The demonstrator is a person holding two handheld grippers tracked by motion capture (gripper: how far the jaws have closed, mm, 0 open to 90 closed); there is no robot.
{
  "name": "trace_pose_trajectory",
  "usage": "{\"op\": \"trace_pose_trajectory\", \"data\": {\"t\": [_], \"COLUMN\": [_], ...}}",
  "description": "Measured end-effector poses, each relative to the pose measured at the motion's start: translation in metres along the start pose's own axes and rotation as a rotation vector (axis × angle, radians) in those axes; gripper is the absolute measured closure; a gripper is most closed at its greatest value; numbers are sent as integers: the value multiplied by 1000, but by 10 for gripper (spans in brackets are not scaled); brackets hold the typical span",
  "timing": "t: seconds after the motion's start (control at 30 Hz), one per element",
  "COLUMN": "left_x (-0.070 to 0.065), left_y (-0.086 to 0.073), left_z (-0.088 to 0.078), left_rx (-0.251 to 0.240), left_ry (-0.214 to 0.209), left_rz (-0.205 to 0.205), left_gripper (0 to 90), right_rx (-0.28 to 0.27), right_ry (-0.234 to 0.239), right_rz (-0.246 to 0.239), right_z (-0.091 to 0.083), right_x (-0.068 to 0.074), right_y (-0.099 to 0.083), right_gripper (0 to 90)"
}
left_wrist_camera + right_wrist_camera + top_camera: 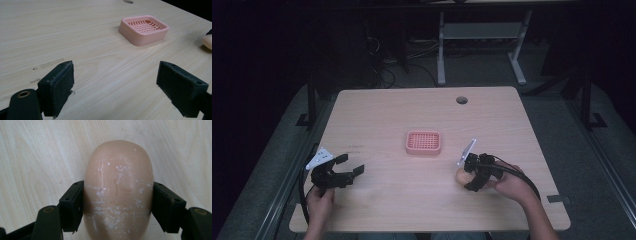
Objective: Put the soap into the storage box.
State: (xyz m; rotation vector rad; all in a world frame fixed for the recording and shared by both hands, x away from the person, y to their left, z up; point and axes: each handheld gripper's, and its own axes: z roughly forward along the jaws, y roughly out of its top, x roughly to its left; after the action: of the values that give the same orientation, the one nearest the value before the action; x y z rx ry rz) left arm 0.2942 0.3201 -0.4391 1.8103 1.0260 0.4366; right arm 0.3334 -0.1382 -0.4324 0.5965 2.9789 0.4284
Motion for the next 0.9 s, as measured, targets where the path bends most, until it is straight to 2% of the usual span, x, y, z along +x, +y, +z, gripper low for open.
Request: {"op": "trace_pose_trajectory", "data": {"t": [0.17, 0.33, 0.9], "left_x": [0, 0, -1], "left_y": [0, 0, 0], "left_z": [0, 0, 0], "left_rx": [-1, -2, -6], "left_ry": [-2, -2, -4], "left_rz": [-3, -4, -14], "left_gripper": [142, 142, 142], "right_rx": [-6, -40, -55], "right_ry": [-1, 13, 10], "right_rz": [-11, -13, -41], "right_z": [-4, -10, -19], "right_x": [-3, -9, -17], "right_y": [6, 12, 31], "right_gripper": [317, 317, 317]}}
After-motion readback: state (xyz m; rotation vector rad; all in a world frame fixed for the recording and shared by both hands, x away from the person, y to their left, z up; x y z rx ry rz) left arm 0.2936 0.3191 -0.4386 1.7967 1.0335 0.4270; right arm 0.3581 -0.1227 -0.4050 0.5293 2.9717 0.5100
